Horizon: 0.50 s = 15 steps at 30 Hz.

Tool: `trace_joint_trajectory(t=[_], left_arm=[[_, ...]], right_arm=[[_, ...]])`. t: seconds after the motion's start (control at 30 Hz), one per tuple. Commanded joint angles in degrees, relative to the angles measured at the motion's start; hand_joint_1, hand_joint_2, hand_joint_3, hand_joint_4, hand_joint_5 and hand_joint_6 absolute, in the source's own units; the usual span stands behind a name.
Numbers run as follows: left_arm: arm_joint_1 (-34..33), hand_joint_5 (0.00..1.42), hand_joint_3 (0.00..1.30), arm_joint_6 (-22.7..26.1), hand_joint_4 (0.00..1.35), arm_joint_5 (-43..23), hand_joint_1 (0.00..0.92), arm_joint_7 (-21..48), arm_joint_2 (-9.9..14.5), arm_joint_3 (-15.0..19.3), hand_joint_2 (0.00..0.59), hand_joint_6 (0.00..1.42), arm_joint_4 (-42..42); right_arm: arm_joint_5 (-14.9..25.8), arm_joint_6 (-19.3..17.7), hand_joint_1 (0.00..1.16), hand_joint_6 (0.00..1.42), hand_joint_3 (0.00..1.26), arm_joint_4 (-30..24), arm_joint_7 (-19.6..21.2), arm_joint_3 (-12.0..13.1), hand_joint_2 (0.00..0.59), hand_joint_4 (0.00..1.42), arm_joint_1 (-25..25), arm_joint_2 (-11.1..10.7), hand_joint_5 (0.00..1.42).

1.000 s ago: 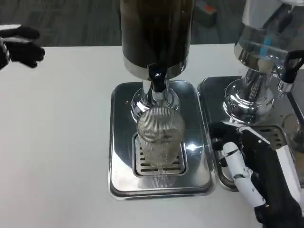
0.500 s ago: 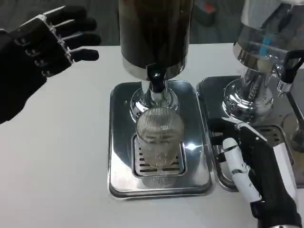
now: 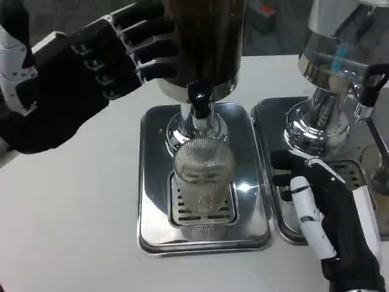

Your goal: Grasp the cup under the faucet to collect the drink, then remove the cup.

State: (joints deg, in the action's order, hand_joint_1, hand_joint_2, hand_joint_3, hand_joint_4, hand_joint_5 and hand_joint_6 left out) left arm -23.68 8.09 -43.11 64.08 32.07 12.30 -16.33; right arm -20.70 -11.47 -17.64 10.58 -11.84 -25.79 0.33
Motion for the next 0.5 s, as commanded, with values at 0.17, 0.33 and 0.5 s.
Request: trace_joint_trajectory(t=[0.17, 0.33, 0.5], left_arm=[[-2.22, 0.13, 0.18, -1.86, 0.09, 5.28, 0.000, -0.97, -4.14, -0.75, 0.063, 0.18, -0.28], [-2.22, 0.12, 0.18, -3.90, 0.08, 7.76, 0.000, -2.33, -7.05, -1.15, 0.072, 0.17, 0.66], [-1.87, 0.11, 0.18, -6.55, 0.07, 9.71, 0.000, -3.95, -9.58, -1.23, 0.072, 0.16, 1.12]], right_arm=[[0.56, -1.35, 0.03, 0.52, 0.40, 0.71, 1.31, -0.08, 0.465, 0.36, -0.23, 0.87, 0.44], [0.51, -1.44, 0.00, 0.52, 0.39, 0.73, 1.60, -0.16, 0.457, 0.35, -0.45, 1.17, 0.43], [0.33, -1.55, 0.00, 0.51, 0.38, 0.70, 1.82, -0.16, 0.456, 0.34, -0.73, 1.46, 0.43]])
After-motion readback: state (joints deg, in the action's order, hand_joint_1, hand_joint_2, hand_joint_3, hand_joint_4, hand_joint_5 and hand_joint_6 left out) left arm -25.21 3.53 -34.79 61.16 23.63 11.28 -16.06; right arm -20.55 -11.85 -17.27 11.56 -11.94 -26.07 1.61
